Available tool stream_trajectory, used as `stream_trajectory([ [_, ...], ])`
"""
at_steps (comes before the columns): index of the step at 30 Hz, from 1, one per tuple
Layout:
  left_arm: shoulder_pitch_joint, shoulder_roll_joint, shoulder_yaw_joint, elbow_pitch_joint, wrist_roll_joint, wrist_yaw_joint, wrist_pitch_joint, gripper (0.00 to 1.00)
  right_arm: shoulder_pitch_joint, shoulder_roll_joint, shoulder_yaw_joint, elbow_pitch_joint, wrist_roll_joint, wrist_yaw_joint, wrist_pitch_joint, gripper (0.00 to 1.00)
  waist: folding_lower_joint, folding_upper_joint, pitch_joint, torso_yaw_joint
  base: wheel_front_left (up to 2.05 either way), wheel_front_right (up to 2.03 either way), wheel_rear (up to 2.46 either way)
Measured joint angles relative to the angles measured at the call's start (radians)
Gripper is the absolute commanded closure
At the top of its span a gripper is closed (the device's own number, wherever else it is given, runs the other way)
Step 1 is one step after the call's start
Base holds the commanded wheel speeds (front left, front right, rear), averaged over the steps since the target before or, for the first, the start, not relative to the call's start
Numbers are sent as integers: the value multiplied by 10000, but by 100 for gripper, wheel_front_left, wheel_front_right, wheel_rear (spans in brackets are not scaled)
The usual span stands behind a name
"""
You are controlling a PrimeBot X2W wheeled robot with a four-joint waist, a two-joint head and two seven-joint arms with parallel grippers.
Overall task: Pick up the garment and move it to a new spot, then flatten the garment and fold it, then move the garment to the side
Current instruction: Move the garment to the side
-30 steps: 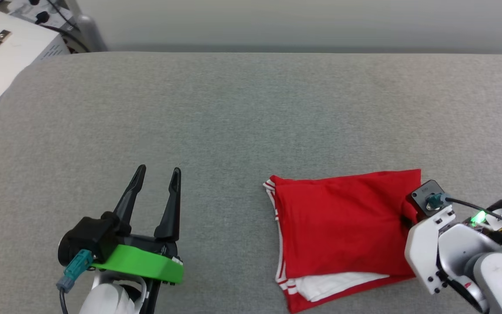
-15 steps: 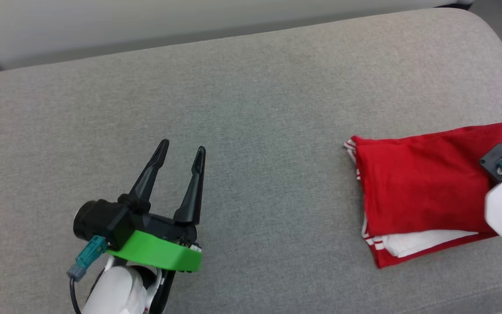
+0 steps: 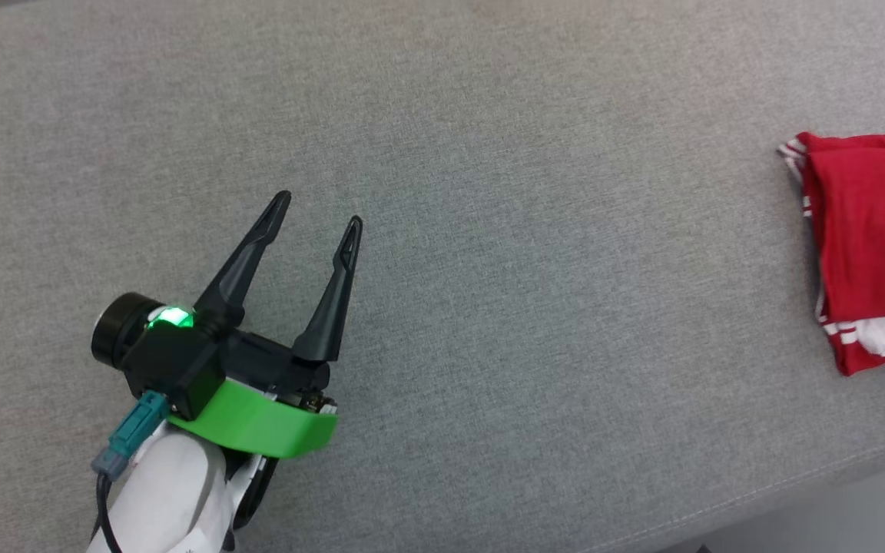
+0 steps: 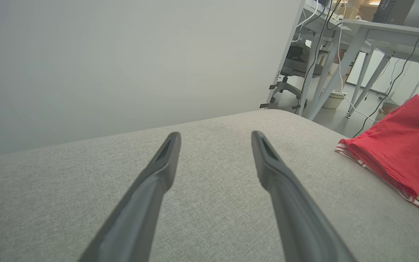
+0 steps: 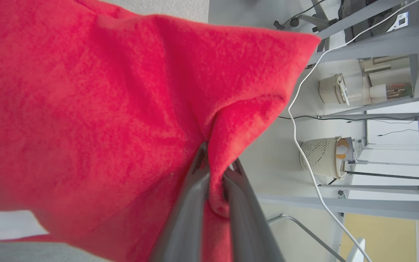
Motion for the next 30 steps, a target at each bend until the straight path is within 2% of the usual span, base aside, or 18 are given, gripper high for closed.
stream_trajectory([
  [4,-167,278,31,-474,71,2,132,0,-266,92,-1156,1325,-431,0,-719,100,0,0,614,-7,0,0,0],
  [9,-218,458,184,-986,86,58,362,0,-698,380,-2378,2380,-863,0,-1452,100,1,0,1248,85,0,0,0],
  [15,-220,639,322,-1241,86,127,472,0,-1249,840,-3198,3386,-1356,0,-2029,100,1,0,1789,314,0,0,0],
  [16,-220,646,330,-1248,86,142,500,0,-1332,922,-3292,3542,-1461,0,-2113,81,1,0,1847,365,0,0,0],
  [17,-220,663,334,-1256,86,163,506,0,-1414,991,-3375,3672,-1586,0,-2207,11,0,0,1894,415,0,0,0],
  [18,-220,669,334,-1260,86,173,506,0,-1502,1060,-3501,3818,-1674,0,-2297,0,0,0,1934,463,0,0,0],
  [24,-223,656,322,-1093,52,174,439,0,-1902,1321,-3864,4295,-2192,0,-2905,0,0,0,1879,642,0,0,0],
  [30,-218,456,249,-617,-40,176,203,0,-2176,1365,-3940,4263,-2184,0,-3697,0,0,0,1367,731,0,0,0],
])
